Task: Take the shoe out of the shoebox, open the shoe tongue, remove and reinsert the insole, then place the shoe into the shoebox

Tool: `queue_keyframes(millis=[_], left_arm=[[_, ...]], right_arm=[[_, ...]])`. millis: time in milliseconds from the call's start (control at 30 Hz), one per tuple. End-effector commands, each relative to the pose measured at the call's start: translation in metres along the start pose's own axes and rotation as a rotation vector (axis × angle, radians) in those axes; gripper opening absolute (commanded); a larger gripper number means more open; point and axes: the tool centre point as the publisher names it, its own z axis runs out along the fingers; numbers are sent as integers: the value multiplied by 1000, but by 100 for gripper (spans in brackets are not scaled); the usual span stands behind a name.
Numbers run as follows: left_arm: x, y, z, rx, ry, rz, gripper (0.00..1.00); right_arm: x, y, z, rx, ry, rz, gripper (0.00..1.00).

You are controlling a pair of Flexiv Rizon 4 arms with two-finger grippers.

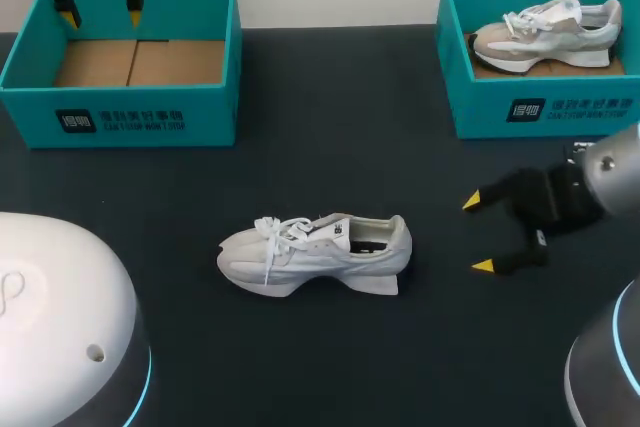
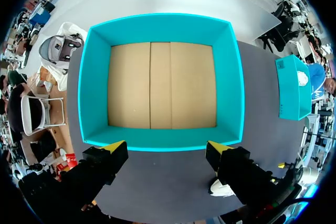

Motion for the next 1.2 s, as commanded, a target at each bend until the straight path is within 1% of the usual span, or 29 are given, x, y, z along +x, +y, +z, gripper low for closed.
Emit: queue_keyframes(millis=[33,300,333,367,433,467,567,600,633,667,867,967,1200], left_arm=[[0,0,0,0,0,0,100],[0,0,0,0,0,0,100],[0,0,0,0,0,0,100],[0,0,0,0,0,0,100],[0,0,0,0,0,0,100],[0,0,0,0,0,0,100],[0,0,0,0,0,0,100],[0,0,0,0,0,0,100],[0,0,0,0,0,0,100],[0,0,0,0,0,0,100],[0,0,0,0,0,0,100],[0,0,0,0,0,0,100],[0,0,0,0,0,0,100]], right_arm=[[4,-4,-1,-341,-8,-3,100],[4,-4,-1,-341,-8,-3,100],[3,-7,2,-374,-24,1,100],[2,-11,5,-357,-16,13,100],[0,-15,11,-382,-18,19,100],[-1,-17,13,-366,-16,34,100],[-1,-23,19,-390,-21,79,100],[0,-25,21,-392,-13,83,100],[0,-27,22,-396,-27,101,100],[1,-28,23,-382,-14,114,100],[0,-26,25,-396,-19,110,100],[-1,-24,25,-391,-38,96,100],[-1,-24,25,-391,-38,96,100]])
